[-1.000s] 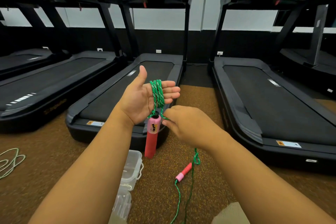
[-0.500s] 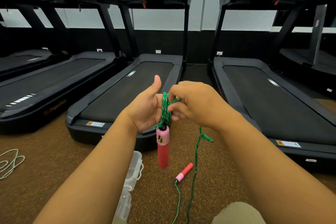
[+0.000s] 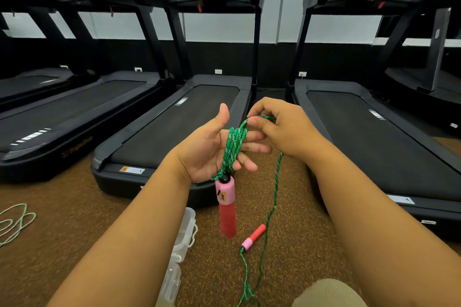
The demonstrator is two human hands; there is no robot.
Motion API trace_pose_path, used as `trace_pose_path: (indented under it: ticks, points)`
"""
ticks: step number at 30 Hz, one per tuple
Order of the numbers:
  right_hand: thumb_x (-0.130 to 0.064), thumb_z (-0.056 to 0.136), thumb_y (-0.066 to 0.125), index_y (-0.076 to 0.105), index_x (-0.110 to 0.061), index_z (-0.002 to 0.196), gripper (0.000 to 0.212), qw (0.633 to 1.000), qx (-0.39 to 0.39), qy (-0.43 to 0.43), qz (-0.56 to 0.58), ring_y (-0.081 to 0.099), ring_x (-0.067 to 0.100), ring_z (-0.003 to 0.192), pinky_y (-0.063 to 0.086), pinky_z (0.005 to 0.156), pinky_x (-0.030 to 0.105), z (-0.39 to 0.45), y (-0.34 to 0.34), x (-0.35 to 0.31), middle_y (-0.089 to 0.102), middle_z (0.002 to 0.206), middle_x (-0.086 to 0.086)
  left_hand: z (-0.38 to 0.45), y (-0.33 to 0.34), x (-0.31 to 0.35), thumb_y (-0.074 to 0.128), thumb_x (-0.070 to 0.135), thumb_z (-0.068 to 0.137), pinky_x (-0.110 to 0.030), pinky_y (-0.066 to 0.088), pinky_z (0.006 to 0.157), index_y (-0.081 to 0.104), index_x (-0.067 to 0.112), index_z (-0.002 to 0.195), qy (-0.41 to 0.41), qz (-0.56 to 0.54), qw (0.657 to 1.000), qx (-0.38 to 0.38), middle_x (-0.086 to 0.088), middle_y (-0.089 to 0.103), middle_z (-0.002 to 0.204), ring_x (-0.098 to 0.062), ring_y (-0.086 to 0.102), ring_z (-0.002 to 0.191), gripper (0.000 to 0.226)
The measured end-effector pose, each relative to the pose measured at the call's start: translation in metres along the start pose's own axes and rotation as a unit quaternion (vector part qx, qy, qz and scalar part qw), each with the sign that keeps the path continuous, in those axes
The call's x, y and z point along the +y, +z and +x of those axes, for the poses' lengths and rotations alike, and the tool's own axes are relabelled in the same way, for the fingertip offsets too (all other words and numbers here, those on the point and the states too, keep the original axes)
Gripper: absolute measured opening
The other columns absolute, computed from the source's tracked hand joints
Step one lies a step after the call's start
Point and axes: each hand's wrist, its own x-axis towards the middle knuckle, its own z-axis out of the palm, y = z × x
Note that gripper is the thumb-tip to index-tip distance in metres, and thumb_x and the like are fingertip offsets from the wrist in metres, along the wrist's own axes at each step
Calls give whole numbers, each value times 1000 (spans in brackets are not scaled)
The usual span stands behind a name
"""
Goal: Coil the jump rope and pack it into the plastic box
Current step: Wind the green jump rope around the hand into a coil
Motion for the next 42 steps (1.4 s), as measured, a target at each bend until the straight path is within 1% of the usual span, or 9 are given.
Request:
trace_pose_path:
  ticks: [8,17,20,22,27,32,37,40,42]
  points:
    - [-21,97,50,64,-26,99,15,997,-28,64,38,57,10,97,46,81,27,4,5,13,64,98,-8,-2,4,2,16,76,78,-21,52,58,56,2,128,-25,0,999,-34,-23,62,124,-22,71,77,98]
    - [-17,97,44,65,-27,100,23,988,-73,82,111,61,12,96,50,83,31,-7,25,22,67,99,-7,-3,5,18,17,75,77,-23,54,62,55,1,129,41,18,999,-23,-24,57,131,-24,71,82,99]
    - [-30,100,42,63,-40,96,24,974,-73,110,182,57,-1,77,45,71,21,-11,35,19,64,81,-18,-2,2,24,21,76,76,-23,54,64,55,2,130,71,24,997,8,-22,57,132,-24,70,85,98]
    - [-32,100,42,60,-33,84,24,965,-81,125,217,47,4,58,40,61,26,-15,40,18,53,63,-13,-1,1,27,14,73,81,-23,54,65,55,3,130,89,35,995,33,-20,58,132,-24,69,87,95]
    - [-24,103,35,56,-8,115,29,936,-108,134,307,50,18,56,48,62,29,-25,49,16,49,65,3,1,-1,30,6,69,85,-22,55,64,52,3,131,115,44,989,77,-16,60,131,-23,69,91,93]
    - [-26,102,39,58,-10,94,26,916,-98,186,341,45,13,49,46,48,27,-36,61,13,47,64,4,0,-3,32,5,69,87,-22,54,66,53,3,130,146,47,981,121,-15,60,131,-23,69,95,93]
    - [-30,99,41,61,-27,89,23,966,-51,168,190,48,14,54,44,56,31,-45,74,13,54,63,-2,-1,-6,36,4,70,88,-24,54,72,51,3,132,191,-5,968,164,-15,60,131,-27,67,105,93]
    - [-34,99,38,55,-22,95,21,995,-34,84,-30,55,26,72,43,63,38,-51,72,5,62,77,4,0,-9,37,8,69,89,-30,53,87,47,1,135,204,-32,959,192,-17,58,133,-31,61,116,91]
    - [-28,99,42,53,-15,96,17,984,-22,-25,-173,55,28,77,37,60,35,-55,74,1,62,85,6,0,-12,36,10,68,90,-34,49,98,44,0,137,206,-39,956,204,-17,56,135,-30,59,120,90]
